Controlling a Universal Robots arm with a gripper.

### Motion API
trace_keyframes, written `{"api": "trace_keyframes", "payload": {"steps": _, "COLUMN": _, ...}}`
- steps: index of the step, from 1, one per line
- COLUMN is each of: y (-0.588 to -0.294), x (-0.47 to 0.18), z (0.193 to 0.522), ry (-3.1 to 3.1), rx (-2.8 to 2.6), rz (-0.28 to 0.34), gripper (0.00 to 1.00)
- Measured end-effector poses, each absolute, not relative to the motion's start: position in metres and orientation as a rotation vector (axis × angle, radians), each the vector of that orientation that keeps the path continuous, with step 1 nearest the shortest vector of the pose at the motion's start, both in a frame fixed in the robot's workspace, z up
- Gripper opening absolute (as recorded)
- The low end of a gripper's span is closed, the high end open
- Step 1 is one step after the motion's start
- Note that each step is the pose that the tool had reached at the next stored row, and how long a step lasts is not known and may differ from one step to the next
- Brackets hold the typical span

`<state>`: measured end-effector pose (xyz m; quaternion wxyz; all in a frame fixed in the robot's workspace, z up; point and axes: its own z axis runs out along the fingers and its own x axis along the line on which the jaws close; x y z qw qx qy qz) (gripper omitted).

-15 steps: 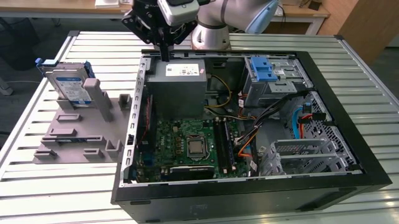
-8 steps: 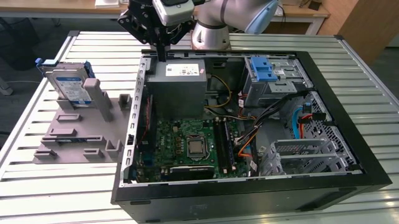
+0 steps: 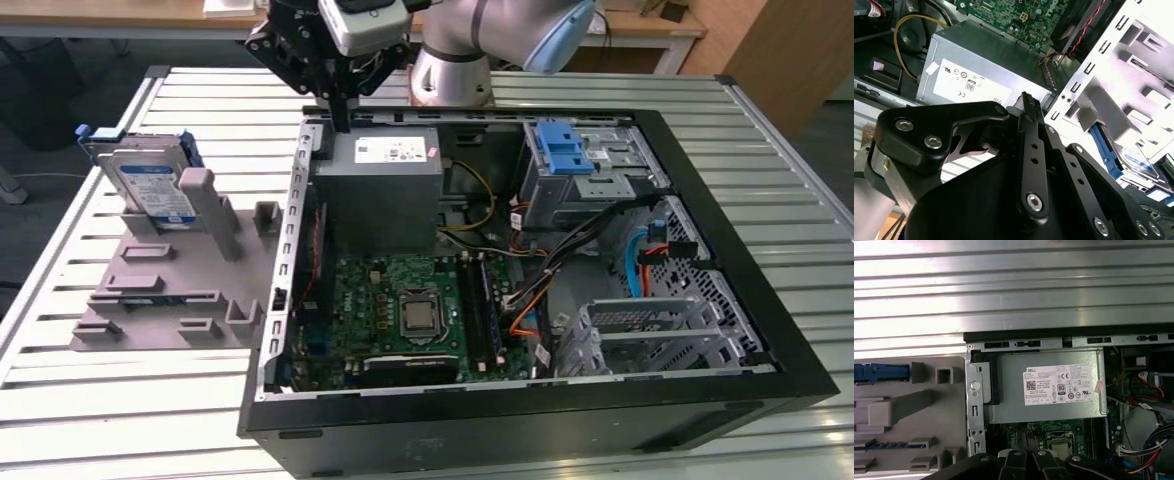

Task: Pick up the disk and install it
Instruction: 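Reach for the disk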

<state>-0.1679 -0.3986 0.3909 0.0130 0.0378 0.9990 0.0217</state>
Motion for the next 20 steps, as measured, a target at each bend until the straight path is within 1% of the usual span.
{"api": "trace_keyframes", "payload": {"steps": 20, "y": -0.3978, "x": -0.1751, "z": 0.3905, "ry": 3.112, "rx": 0.118, "rz": 0.068, "gripper": 0.11}}
